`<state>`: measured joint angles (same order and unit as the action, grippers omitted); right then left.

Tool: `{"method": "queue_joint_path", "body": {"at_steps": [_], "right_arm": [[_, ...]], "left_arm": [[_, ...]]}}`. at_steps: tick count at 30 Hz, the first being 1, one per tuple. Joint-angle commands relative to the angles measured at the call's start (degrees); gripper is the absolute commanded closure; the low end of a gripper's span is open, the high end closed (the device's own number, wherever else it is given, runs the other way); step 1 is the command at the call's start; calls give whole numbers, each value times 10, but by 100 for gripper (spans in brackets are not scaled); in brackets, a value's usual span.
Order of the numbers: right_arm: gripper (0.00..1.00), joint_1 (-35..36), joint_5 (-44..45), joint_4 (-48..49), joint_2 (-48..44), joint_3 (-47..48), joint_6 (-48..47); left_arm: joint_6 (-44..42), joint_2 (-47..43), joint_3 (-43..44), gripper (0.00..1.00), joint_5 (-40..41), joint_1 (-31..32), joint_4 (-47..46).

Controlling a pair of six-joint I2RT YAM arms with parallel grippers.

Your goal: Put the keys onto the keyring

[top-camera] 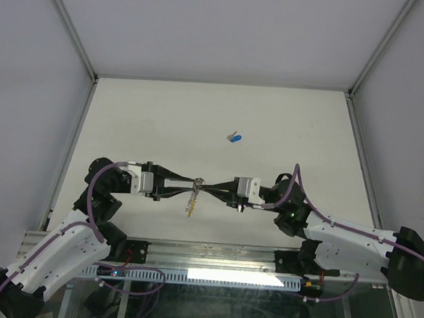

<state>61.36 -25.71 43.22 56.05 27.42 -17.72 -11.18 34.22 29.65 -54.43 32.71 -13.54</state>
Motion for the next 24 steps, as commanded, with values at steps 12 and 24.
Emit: {"method": "queue_joint_path", "body": {"at_steps": [12,24], "right_arm": [[100,2,-19,34,-1,36,-4],[100,2,-24,28,9,40,-7]], "left_arm": [[-5,27,4,77,-32,5,-33],[-9,42,9,87,-43,6,-34]]}}
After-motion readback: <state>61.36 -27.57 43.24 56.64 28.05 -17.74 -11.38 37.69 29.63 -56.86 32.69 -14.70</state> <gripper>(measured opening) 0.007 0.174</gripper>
